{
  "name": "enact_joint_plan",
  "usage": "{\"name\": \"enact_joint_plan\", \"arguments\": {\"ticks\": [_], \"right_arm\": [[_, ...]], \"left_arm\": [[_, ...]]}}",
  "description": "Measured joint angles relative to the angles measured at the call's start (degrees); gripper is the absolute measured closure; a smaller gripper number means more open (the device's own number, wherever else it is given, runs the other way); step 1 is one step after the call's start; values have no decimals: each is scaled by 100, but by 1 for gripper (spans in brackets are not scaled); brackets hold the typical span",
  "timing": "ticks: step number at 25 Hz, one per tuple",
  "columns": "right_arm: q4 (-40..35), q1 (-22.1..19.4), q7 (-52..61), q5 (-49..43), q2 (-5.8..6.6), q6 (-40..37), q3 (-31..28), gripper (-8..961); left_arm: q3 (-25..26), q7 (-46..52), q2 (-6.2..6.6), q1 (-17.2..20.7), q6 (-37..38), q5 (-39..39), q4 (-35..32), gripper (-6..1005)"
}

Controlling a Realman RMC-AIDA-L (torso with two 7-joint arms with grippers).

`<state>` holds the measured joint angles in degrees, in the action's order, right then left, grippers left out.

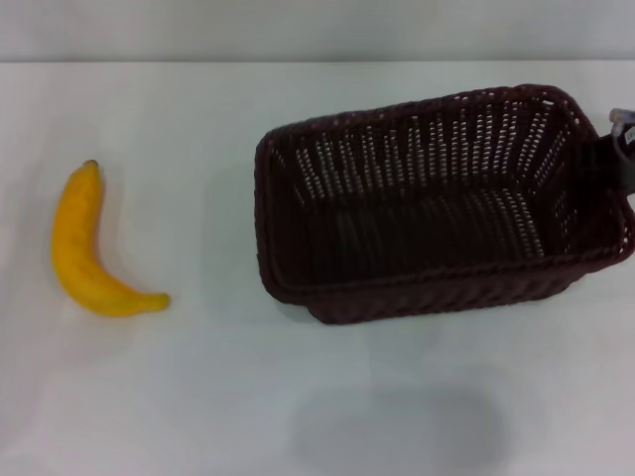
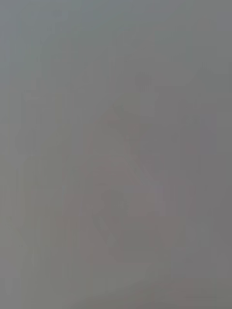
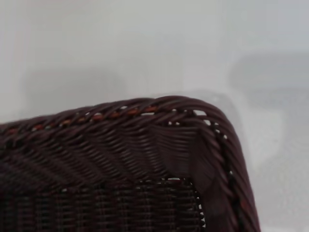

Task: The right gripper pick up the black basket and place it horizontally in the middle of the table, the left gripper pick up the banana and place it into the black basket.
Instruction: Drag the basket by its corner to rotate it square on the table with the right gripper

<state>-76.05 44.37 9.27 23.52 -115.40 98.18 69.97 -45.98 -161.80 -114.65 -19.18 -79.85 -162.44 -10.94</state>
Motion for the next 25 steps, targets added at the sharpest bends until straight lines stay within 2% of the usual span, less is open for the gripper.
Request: {"name": "enact_joint_plan", "arguments": {"ticks": [6,11,19,25], "right_arm": [[-144,-30,659,227,-35,156,823,831],[-127,37,863,366,-34,132,1146,833],[4,49,784,267,2,113,1284,828],[160,38,308,224,23,164,1183,803]], "left_arm": [[2,-1,77,-184,229,25,-61,123],[2,-1,142,-261,324,37,-96,123],[2,-1,158,-240,330,35,-148,123],[2,-1,162,-210,331,0,-148,123]]}}
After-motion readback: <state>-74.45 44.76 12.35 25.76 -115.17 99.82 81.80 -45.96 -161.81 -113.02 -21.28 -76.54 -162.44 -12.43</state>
